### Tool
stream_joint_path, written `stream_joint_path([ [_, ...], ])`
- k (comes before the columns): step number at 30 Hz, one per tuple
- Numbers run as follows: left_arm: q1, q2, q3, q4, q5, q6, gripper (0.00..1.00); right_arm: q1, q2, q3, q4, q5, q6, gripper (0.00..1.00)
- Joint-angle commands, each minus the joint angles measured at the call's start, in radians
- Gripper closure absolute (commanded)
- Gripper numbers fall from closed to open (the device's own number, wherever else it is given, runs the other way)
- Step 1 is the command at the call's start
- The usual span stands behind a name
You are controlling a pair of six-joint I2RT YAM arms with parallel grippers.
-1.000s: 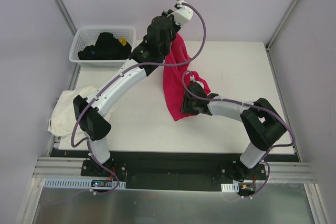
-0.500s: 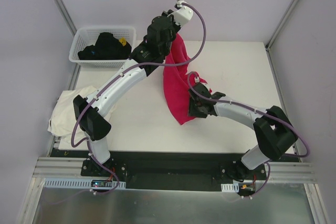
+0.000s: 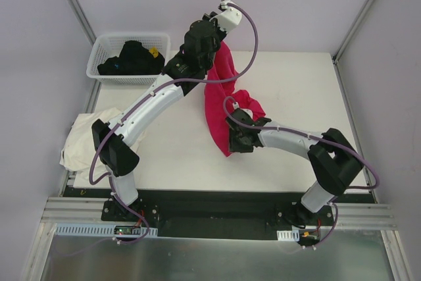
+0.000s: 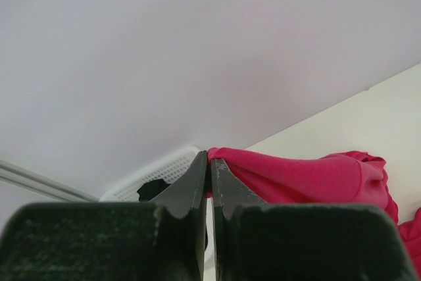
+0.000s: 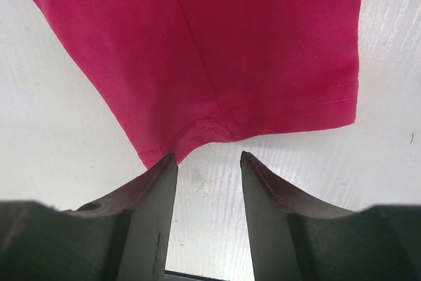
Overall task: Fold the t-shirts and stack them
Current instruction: Flatten out the tshirt
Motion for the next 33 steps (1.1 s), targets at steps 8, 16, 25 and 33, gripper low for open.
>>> stream_joint_path([
  [8, 0.001, -0.042, -0.016, 0.059, 0.018, -0.024, 1.0, -0.004, 0.039, 0.063, -0.001, 0.003, 0.001, 0.53],
  [16, 0.001, -0.044, -0.015, 0.059, 0.016, -0.015, 1.0, -0.024, 0.064, 0.064, 0.016, -0.011, -0.006, 0.53],
  [25, 0.001, -0.044, -0.016, 0.059, 0.016, -0.012, 1.0, -0.049, 0.075, 0.041, 0.051, -0.03, -0.009, 0.53],
  [33, 0.001, -0.044, -0.022, 0.058, 0.02, -0.013, 1.0, -0.072, 0.095, 0.017, 0.082, -0.049, -0.009, 0.57],
])
